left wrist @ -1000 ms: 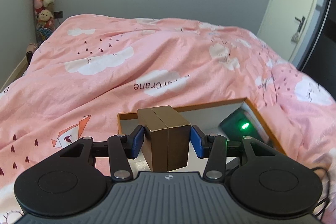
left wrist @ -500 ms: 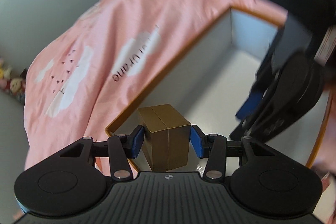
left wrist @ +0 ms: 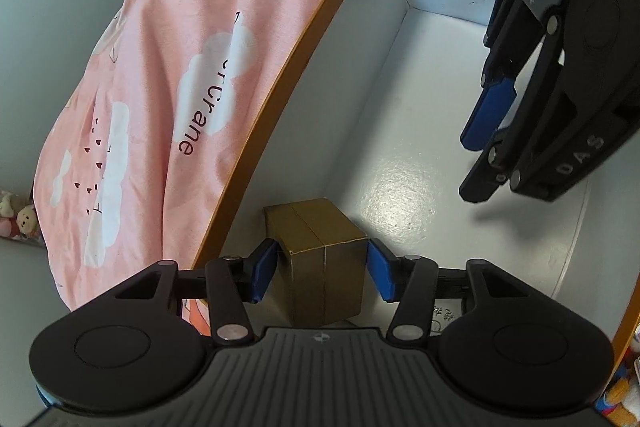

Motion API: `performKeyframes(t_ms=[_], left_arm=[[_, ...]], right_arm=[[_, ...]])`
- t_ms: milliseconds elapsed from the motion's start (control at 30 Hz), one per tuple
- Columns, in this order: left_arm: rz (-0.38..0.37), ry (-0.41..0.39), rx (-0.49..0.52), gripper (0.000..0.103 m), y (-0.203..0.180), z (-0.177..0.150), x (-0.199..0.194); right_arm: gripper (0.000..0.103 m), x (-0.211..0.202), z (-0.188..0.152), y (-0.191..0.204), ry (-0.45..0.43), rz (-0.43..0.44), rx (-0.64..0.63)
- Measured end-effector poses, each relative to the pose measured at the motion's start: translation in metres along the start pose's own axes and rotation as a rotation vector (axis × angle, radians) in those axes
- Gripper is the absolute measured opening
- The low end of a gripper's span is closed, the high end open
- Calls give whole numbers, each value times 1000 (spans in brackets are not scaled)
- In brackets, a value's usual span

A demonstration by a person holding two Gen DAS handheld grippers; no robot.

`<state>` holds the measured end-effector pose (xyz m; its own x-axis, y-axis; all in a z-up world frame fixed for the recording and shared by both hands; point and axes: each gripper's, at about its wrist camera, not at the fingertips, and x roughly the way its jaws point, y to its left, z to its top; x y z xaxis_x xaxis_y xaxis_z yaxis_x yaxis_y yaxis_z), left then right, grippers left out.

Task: Organize objects
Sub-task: 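Place the brown cardboard box into the orange box beside the glasses case, open left gripper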

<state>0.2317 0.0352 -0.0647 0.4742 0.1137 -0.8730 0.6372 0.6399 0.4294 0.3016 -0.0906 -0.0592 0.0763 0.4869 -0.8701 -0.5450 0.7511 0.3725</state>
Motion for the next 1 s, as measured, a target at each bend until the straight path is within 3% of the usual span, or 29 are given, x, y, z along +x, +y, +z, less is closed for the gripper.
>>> performKeyframes(t_ms=[200, 433, 567, 733, 800, 933, 1000], left_arm=[[36, -31, 8, 64, 3, -5, -10], [37, -78, -72, 63, 12, -10, -27], [6, -104, -153, 63, 15, -13, -38], [-18, -122, -268, 63, 24, -27, -53], [-42, -144, -320, 63, 29, -33, -61], [-64, -198, -394, 63, 32, -46, -75], [-58, -212, -408, 63, 30, -51, -81]], right_arm=[[32, 7, 10, 1, -15, -1, -4], [22, 8, 17, 12, -58, -12, -60], [11, 15, 32, 22, -134, -116, -129], [6, 33, 52, 31, -178, -208, -192], [1, 38, 55, 35, -177, -172, -202], [1, 46, 61, 43, -175, -64, -195], [1, 48, 62, 46, -174, -52, -192]])
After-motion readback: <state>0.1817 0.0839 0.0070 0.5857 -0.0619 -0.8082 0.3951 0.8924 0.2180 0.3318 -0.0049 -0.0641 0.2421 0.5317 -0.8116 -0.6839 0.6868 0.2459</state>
